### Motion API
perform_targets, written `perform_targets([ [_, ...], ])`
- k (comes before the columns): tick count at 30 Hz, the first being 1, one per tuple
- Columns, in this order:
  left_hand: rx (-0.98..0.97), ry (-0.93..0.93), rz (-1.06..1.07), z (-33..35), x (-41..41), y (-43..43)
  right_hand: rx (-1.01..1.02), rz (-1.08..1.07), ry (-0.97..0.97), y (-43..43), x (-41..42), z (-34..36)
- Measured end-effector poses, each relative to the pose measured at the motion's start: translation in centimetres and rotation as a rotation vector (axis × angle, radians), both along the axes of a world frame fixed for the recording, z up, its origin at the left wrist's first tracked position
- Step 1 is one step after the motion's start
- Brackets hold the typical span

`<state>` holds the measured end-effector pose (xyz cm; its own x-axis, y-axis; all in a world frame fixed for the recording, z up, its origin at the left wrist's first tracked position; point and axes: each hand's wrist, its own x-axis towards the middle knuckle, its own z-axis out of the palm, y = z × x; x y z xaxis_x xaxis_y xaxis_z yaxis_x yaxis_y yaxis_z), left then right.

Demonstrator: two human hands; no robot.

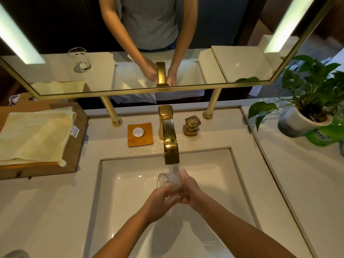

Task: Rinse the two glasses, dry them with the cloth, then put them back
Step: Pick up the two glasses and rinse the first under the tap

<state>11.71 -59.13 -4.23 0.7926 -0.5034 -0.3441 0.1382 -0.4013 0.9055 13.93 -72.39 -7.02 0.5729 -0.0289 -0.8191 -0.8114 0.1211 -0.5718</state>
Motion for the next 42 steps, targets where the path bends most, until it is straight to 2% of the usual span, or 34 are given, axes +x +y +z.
perform_targets([
  [1,0.032,-0.026,-0.029,-0.1,-0.1,0.3,0.040,-0.048,0.036,0.1,-0.1,0.0],
  [3,0.002,0.046,0.008,0.1,-0.1,0.0,0.070,-0.093,0.018,0.3,-0.7,0.1],
  [6,-0.136,0.442,0.407,1.0,0.7,-1.1,-0.031,-0.037,-0.085,0.7,-1.2,-0.3],
  [7,-0.132,0.487,0.494,1.2,1.0,-1.6,-0.034,-0.045,-0.087,0.7,-1.3,-0.3],
  [8,-0.066,0.393,0.456,1.2,1.0,-2.0,0.010,-0.086,-0.064,0.5,-1.2,-0.3],
  [11,0.268,-0.184,0.045,1.3,0.1,-2.7,0.260,-0.241,0.044,-0.4,-0.8,0.2],
  [12,0.347,-0.300,-0.061,1.7,0.1,-2.5,0.319,-0.283,0.074,-0.6,-0.8,0.1],
  [13,0.401,-0.336,-0.142,2.0,0.4,-2.1,0.359,-0.320,0.100,-0.6,-0.8,0.2],
  [16,0.423,-0.207,-0.266,2.1,1.7,-1.1,0.343,-0.421,0.178,0.1,-1.5,-0.7],
  [18,0.406,-0.081,-0.174,1.7,2.1,-1.5,0.372,-0.491,0.200,1.4,-2.0,-1.2],
  [20,0.478,-0.067,-0.085,1.3,1.9,-2.7,0.420,-0.557,0.231,2.4,-2.3,-1.5],
  [22,0.620,-0.169,-0.253,1.3,1.5,-3.0,0.423,-0.556,0.261,2.5,-2.7,-1.8],
  [25,0.842,-0.187,-0.616,1.5,1.3,-1.3,0.376,-0.483,0.271,1.7,-3.2,-2.5],
  [27,0.761,-0.102,-0.585,1.4,1.8,-0.2,0.360,-0.477,0.229,2.0,-3.2,-2.7],
  [28,0.646,-0.025,-0.479,1.6,2.2,-0.1,0.336,-0.481,0.214,2.5,-3.0,-2.8],
  [30,0.318,0.223,-0.112,1.8,2.4,-0.5,0.266,-0.527,0.164,3.5,-2.5,-2.7],
  [31,0.217,0.310,0.005,2.0,2.2,-0.8,0.233,-0.558,0.133,3.8,-2.4,-3.2],
  [32,0.176,0.323,0.006,1.9,2.1,-0.9,0.210,-0.565,0.123,3.8,-2.2,-4.0],
  [34,0.288,0.127,-0.248,0.6,1.3,-0.3,0.226,-0.560,0.152,3.1,-2.5,-4.0],
  [37,0.782,-0.301,-0.735,0.4,1.2,1.2,0.307,-0.539,0.193,1.8,-3.6,-3.8],
  [38,0.839,-0.399,-0.804,0.6,1.4,1.3,0.316,-0.535,0.209,1.9,-3.9,-4.2],
  [40,0.801,-0.400,-0.735,2.0,1.4,-0.1,0.313,-0.534,0.210,2.6,-4.4,-4.2],
  [42,0.644,-0.183,-0.320,1.5,1.0,-1.5,0.333,-0.589,0.229,3.4,-4.4,-4.1],
])
